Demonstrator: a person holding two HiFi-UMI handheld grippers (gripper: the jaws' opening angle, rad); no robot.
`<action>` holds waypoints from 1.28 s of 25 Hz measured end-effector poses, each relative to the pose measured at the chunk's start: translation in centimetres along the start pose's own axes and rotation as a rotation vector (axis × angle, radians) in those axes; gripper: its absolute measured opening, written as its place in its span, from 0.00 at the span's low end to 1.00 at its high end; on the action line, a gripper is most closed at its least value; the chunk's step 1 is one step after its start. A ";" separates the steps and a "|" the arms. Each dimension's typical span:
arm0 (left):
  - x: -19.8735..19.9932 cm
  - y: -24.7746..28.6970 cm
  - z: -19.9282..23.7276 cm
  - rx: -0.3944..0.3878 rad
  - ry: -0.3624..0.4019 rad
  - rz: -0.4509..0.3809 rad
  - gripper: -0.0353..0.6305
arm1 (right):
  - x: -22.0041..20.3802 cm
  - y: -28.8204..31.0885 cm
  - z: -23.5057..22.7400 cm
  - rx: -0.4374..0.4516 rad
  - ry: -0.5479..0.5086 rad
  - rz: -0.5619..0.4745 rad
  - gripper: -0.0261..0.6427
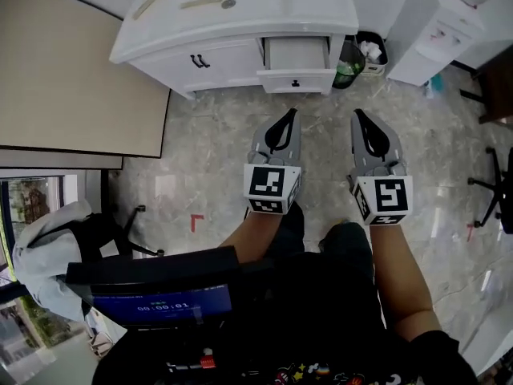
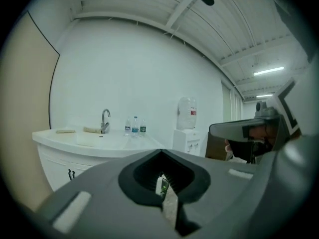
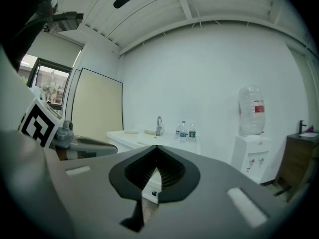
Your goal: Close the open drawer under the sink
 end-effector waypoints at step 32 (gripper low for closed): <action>-36.3 29.3 16.6 0.256 0.047 -0.136 0.23 | -40.5 26.8 -1.6 0.013 -0.022 -0.197 0.07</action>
Point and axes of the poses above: the fingertips, and each gripper's own axes: y forward along the fingers, z to its left, x out of its top, the point moved 10 cm from there along -y, backward along the fingers, and after that the axes turned 7 degrees about -y, right-handed, at the moved point
